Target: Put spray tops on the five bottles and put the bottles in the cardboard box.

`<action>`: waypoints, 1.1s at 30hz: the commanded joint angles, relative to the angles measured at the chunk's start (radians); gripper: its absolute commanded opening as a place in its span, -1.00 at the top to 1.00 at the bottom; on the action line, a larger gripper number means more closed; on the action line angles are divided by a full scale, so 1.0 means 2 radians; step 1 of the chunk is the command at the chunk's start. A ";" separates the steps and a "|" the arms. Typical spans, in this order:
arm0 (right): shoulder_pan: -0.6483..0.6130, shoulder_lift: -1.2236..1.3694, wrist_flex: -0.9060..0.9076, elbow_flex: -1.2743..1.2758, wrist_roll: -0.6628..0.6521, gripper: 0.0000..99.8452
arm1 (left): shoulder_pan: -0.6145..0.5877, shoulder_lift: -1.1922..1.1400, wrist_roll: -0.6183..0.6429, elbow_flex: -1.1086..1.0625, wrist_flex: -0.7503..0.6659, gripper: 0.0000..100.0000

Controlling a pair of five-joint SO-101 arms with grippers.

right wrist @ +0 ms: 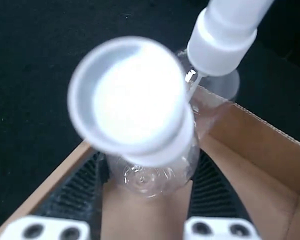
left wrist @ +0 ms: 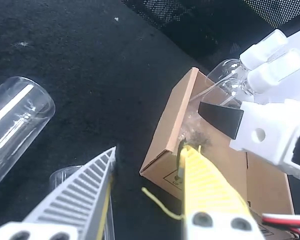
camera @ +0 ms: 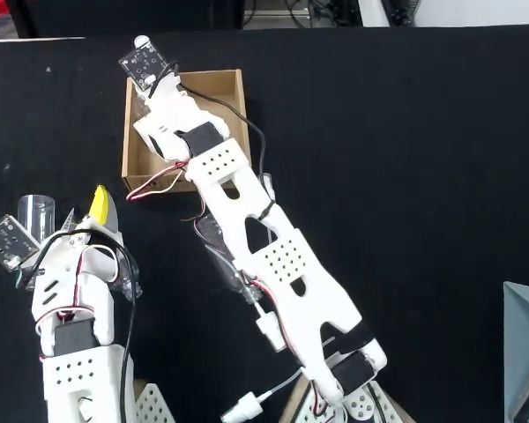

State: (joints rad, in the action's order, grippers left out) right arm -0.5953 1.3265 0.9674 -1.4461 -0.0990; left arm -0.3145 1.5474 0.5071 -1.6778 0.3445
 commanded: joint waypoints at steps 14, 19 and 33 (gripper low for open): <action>-0.008 0.001 0.013 -0.013 0.002 0.58 | 0.005 0.007 -0.006 -0.010 -0.012 0.62; -0.008 -0.003 0.029 -0.016 0.001 0.58 | 0.005 0.007 -0.006 -0.010 -0.012 0.62; -0.007 0.000 0.137 -0.107 -0.002 0.58 | 0.004 0.007 -0.006 -0.009 -0.012 0.62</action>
State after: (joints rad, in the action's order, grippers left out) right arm -0.5953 1.3602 1.1991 -1.5689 -0.1020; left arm -0.3145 1.5474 0.5071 -1.6778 0.3445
